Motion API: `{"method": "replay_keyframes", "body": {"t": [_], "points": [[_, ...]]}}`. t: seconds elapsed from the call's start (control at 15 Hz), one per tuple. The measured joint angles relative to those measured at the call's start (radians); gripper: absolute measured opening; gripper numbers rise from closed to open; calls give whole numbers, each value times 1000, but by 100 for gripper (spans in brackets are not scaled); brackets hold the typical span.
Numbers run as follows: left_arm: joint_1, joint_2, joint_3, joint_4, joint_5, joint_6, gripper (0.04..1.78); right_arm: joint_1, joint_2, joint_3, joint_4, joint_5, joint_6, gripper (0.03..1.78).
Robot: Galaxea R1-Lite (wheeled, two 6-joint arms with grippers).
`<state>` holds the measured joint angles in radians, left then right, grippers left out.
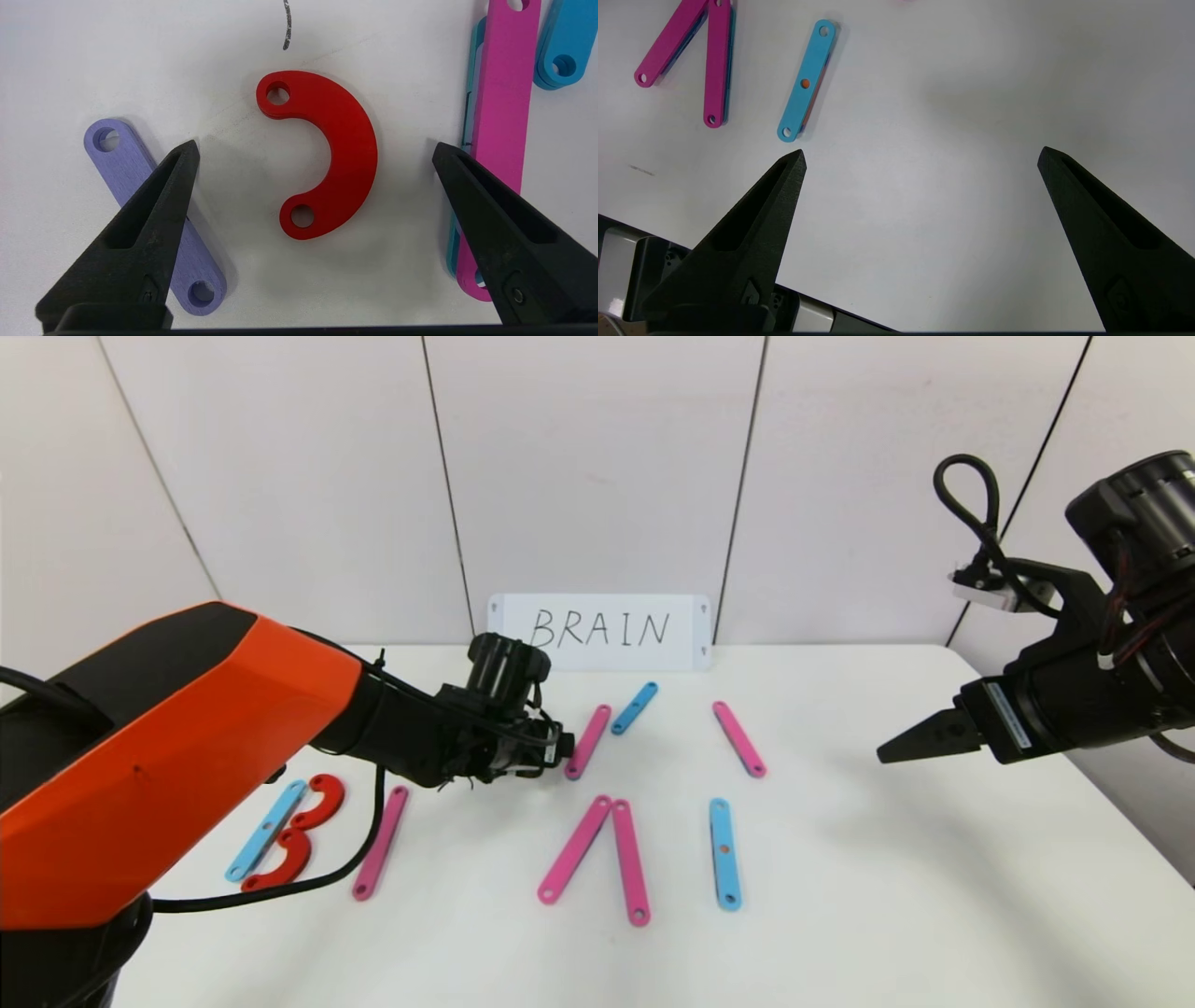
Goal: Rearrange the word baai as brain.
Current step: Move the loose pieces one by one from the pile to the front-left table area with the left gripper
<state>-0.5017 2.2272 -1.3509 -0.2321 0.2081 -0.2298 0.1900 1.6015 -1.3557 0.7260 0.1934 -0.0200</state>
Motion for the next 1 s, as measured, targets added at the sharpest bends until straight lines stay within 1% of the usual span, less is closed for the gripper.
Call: {"method": "replay_keyframes", "body": {"t": [0.27, 0.4, 0.47, 0.6, 0.8, 0.87, 0.93, 1.0], "points": [[0, 3, -3, 0, 0, 1, 172, 0, 0, 0, 0, 0, 0, 174], [1, 5, -14, 8, -1, 1, 161, 0, 0, 0, 0, 0, 0, 174], [1, 5, -19, 15, -1, 0, 151, 0, 0, 0, 0, 0, 0, 174], [0, 4, -23, 17, -2, 0, 123, 0, 1, 0, 0, 0, 0, 174], [0, 3, -24, 17, -2, -1, 67, 0, 1, 0, 0, 0, -1, 174], [-1, 3, -24, 17, -2, -1, 51, 0, 0, 0, 0, 0, -1, 174], [-1, 3, -23, 16, -2, -1, 38, 0, -1, 0, 0, 0, 0, 174], [-1, 2, -23, 15, -1, -1, 30, 0, -1, 0, 0, 0, 0, 174]]}}
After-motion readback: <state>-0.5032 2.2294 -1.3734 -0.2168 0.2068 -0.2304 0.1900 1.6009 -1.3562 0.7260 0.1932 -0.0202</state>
